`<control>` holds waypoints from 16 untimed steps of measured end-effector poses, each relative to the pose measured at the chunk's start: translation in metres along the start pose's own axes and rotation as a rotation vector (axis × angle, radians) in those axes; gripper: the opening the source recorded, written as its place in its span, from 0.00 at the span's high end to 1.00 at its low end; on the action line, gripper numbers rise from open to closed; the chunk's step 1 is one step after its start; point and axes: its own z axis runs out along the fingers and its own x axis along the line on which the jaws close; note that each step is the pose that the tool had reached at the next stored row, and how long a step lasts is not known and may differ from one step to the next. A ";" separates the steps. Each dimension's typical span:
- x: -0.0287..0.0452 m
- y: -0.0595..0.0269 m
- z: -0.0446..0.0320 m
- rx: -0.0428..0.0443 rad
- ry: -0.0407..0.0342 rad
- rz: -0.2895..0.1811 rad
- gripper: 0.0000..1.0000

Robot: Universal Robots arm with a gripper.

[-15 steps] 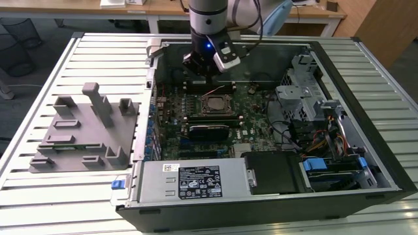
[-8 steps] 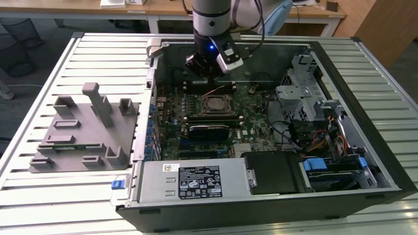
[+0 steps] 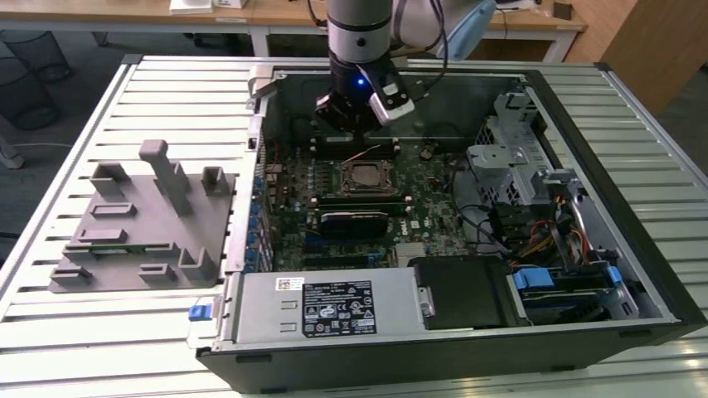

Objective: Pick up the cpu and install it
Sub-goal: 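Install the first cpu locking lever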

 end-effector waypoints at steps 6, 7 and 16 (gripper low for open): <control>-0.0036 0.0002 0.0020 -0.0001 -0.0002 0.000 0.89; -0.0044 0.0003 0.0025 -0.0003 -0.0002 0.000 0.89; -0.0079 0.0018 0.0081 -0.0001 0.0014 -0.004 0.89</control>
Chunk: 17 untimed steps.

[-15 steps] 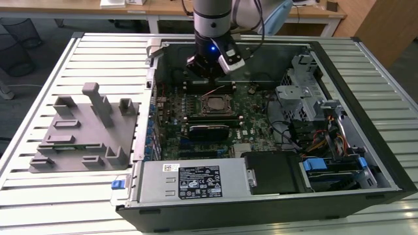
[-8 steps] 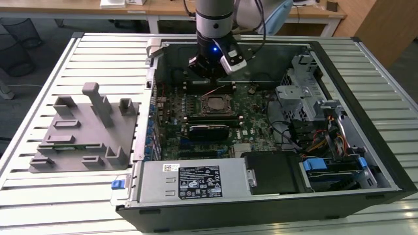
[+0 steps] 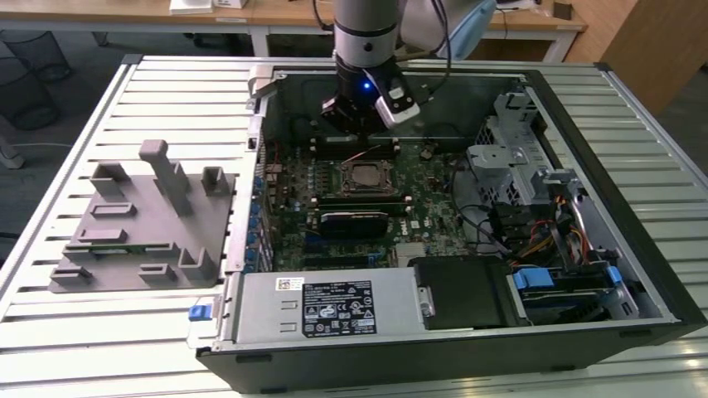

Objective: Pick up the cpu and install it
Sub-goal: 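Install the first cpu locking lever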

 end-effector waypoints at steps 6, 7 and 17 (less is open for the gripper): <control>-0.0025 0.0009 0.0029 0.0000 0.0004 0.000 0.89; -0.0029 0.0011 0.0034 -0.0001 0.0004 0.000 0.89; -0.0083 0.0027 0.0100 0.0001 0.0035 0.000 0.89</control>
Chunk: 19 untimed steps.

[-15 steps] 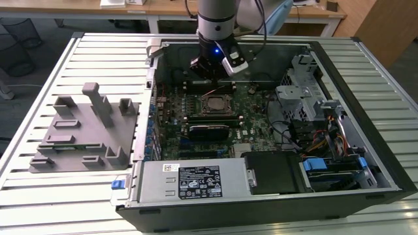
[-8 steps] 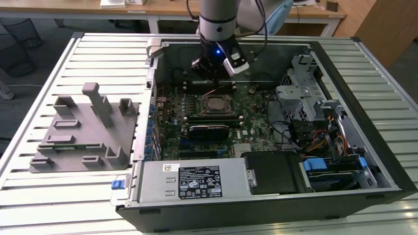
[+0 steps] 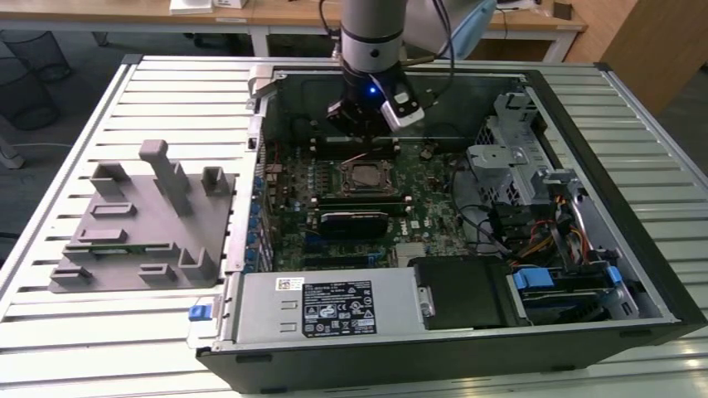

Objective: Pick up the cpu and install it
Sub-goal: 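Install the first cpu locking lever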

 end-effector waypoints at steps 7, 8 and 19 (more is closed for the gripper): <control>-0.0040 0.0004 0.0059 0.0001 0.0041 0.000 0.89; -0.0044 0.0004 0.0068 0.0001 0.0045 0.000 0.89; -0.0084 -0.0003 0.0158 0.0002 0.0099 0.001 0.89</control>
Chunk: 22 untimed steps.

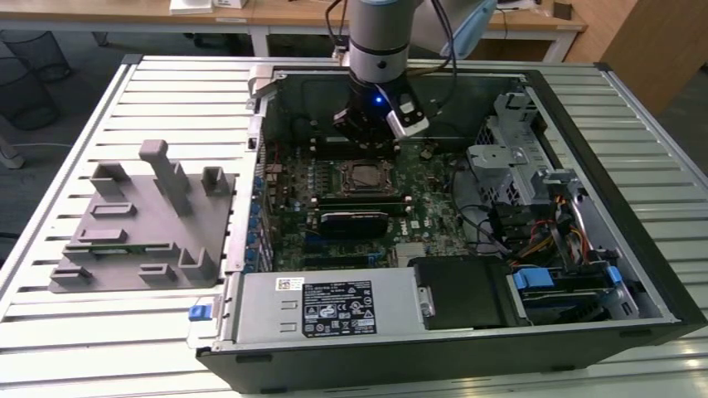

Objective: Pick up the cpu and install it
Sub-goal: 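Install the first cpu locking lever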

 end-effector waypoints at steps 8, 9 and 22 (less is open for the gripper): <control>-0.0014 -0.0004 0.0046 0.0003 0.0023 0.000 0.89; -0.0014 -0.0004 0.0046 0.0003 0.0023 0.000 0.89; -0.0019 0.0000 0.0001 0.0007 0.0020 0.000 0.89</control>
